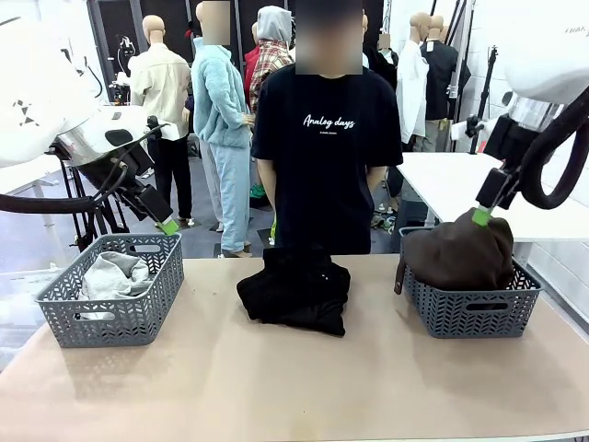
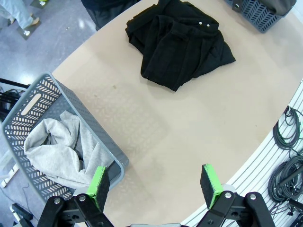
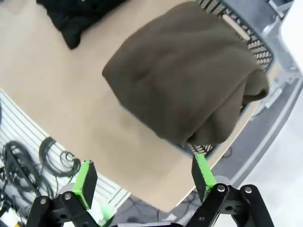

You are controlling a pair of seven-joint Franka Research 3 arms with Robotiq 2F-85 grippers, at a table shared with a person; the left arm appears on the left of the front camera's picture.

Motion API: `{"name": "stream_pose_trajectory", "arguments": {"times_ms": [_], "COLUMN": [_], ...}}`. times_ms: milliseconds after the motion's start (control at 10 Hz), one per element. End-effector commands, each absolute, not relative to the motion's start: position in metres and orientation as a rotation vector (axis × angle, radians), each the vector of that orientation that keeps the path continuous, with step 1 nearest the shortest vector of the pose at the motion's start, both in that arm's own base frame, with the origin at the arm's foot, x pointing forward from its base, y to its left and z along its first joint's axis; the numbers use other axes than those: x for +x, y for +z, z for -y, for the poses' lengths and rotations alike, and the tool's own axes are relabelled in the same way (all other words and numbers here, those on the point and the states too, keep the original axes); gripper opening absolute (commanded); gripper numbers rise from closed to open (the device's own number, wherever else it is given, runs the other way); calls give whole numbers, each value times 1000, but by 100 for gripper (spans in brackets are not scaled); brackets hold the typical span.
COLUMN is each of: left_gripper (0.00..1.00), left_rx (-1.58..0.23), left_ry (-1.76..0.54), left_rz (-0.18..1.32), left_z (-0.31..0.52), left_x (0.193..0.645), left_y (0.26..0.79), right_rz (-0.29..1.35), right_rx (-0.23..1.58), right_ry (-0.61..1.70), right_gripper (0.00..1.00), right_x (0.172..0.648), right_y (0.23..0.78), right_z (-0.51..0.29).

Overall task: Sort the tops and bottoms.
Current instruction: Lift clothes from the center of the table with your left hand.

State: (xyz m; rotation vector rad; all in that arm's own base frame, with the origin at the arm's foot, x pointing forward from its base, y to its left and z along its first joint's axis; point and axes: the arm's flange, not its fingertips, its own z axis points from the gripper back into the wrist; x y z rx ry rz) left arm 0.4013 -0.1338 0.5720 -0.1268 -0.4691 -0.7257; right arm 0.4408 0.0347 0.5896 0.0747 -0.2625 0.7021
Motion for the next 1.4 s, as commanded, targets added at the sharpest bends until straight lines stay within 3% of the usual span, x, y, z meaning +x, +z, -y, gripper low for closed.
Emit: {"name": "stream_pose_trajectory", "arguments": {"times_ms": [0,600,700,900,1100,1300], "left_gripper": [100,100,100,100,100,100], "left_rx": [-140,-127,-12,-41,-79,-74], "left_ry": [-738,-726,-741,-733,-784,-806], "left_rz": [470,469,527,646,670,585], "left_z": [132,134,144,176,230,281], "left_x": [401,401,350,324,358,399], "left_y": [572,572,579,593,603,580], "right_rz": [378,352,352,352,352,352], "right_rx": [124,106,106,106,106,106], "right_ry": [691,680,680,680,680,680], "right_gripper": [100,100,100,100,100,100], "right_x": [434,439,439,439,439,439], "right_y": [598,607,607,607,607,607], "right_z": [-35,-33,-33,-33,-33,-33]}}
